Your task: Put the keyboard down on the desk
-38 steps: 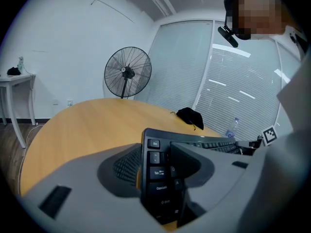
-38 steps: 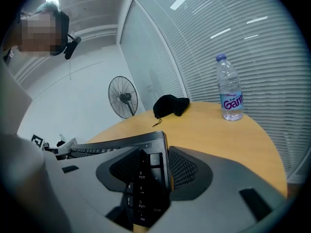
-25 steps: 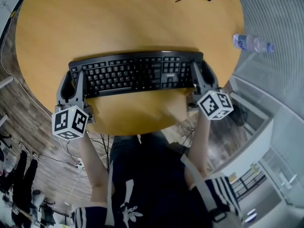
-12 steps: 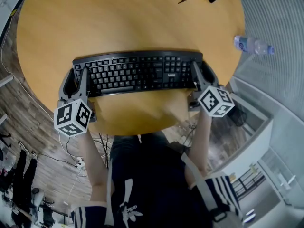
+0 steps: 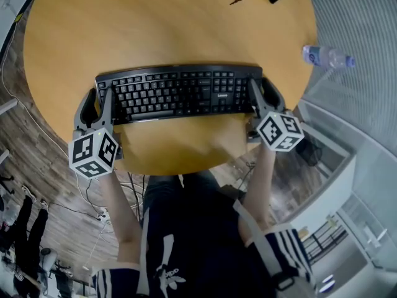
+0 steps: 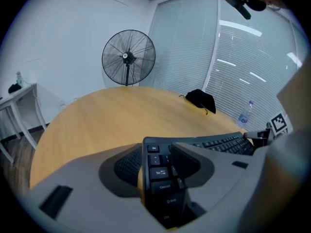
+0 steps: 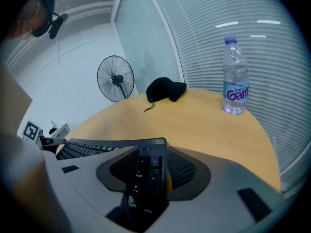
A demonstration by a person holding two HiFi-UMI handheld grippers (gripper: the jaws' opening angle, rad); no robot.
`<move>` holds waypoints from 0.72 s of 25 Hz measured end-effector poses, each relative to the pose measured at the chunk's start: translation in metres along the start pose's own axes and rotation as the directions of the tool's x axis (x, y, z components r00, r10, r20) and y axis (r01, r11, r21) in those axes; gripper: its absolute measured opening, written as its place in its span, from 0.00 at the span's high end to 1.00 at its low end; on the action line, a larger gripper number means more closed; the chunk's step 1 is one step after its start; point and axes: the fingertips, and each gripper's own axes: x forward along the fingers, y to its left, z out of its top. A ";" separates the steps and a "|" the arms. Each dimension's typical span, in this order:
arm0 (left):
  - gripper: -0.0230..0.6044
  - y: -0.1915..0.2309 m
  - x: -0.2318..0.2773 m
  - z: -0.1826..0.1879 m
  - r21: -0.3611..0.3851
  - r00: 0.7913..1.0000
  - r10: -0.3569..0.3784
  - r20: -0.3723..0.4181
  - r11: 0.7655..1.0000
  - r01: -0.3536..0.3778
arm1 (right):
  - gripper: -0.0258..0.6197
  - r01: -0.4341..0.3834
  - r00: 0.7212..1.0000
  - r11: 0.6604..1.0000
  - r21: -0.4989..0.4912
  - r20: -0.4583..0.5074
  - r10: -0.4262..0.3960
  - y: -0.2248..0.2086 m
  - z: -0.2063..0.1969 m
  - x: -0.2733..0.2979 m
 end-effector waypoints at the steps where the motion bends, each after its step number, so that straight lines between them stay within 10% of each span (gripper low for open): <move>1: 0.67 0.000 -0.004 0.004 0.025 1.000 0.005 0.009 1.000 -0.005 | 0.70 0.022 1.000 0.999 -0.043 0.013 -0.021 0.000 0.003 -0.003; 7: 0.73 -0.018 -0.022 0.026 0.098 0.997 -0.011 0.080 0.995 0.003 | 0.92 0.103 0.988 0.985 -0.140 0.126 -0.086 -0.005 0.031 -0.028; 18: 0.96 -0.040 -0.055 0.064 0.141 0.977 0.004 0.214 0.989 -0.035 | 0.95 0.000 0.966 0.994 -0.108 0.255 0.027 0.036 0.065 -0.066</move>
